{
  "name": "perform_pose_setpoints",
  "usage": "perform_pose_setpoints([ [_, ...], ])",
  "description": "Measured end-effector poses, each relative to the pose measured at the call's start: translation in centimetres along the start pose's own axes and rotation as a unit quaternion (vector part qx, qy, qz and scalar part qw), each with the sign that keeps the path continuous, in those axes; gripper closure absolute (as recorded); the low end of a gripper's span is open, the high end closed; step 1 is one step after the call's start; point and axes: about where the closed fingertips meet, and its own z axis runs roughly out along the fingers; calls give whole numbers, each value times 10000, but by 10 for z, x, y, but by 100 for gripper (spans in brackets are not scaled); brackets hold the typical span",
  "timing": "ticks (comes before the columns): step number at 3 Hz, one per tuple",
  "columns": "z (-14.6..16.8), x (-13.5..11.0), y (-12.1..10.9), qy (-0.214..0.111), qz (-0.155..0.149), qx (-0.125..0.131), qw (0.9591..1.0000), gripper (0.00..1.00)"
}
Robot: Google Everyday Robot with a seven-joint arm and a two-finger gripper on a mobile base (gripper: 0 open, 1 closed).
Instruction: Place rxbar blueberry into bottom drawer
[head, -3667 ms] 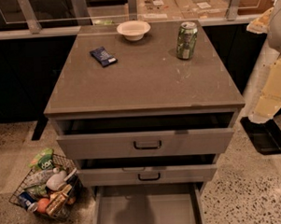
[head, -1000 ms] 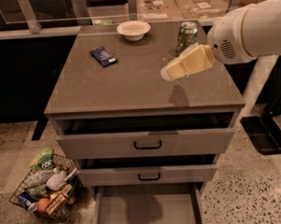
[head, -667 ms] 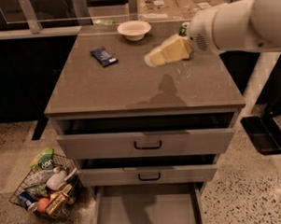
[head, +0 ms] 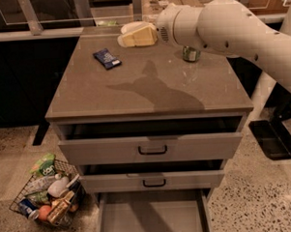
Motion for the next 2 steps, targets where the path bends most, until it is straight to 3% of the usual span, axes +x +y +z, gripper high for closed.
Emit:
perform_pose_setpoints([
  [2,16,5,1,41,90,-41,9999,0],
])
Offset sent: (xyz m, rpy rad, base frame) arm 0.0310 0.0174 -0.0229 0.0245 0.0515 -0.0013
